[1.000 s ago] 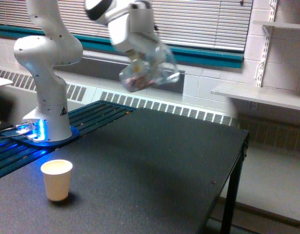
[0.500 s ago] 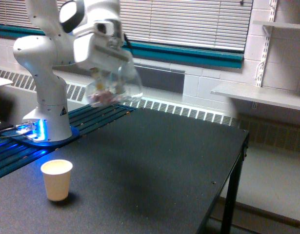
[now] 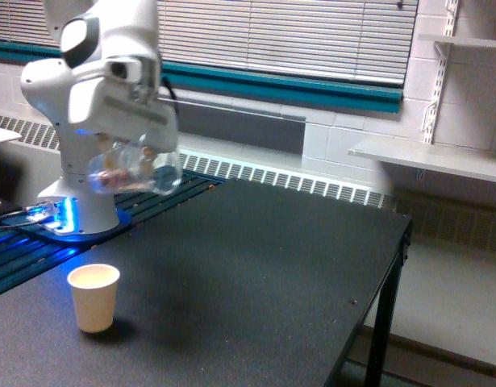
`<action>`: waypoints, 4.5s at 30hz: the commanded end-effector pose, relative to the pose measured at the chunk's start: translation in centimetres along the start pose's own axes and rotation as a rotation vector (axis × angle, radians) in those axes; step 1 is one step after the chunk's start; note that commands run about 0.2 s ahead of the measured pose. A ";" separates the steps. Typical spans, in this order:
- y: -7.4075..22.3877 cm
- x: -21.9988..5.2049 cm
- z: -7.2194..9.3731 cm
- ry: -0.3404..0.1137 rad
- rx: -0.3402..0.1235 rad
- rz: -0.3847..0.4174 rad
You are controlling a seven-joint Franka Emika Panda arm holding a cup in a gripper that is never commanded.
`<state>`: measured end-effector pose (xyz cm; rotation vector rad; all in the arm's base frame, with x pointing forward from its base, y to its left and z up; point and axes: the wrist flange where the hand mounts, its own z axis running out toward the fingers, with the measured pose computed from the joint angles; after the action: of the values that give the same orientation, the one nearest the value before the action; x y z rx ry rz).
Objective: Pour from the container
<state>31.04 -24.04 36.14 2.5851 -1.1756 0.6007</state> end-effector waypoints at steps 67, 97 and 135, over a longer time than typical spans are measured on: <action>6.7 -9.4 6.8 -0.117 -0.284 -0.165; 5.1 -8.8 8.5 -0.117 -0.371 -0.232; 6.3 -7.9 8.1 -0.104 -0.459 -0.293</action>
<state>23.53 -25.79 25.25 2.3431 -0.8308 0.1092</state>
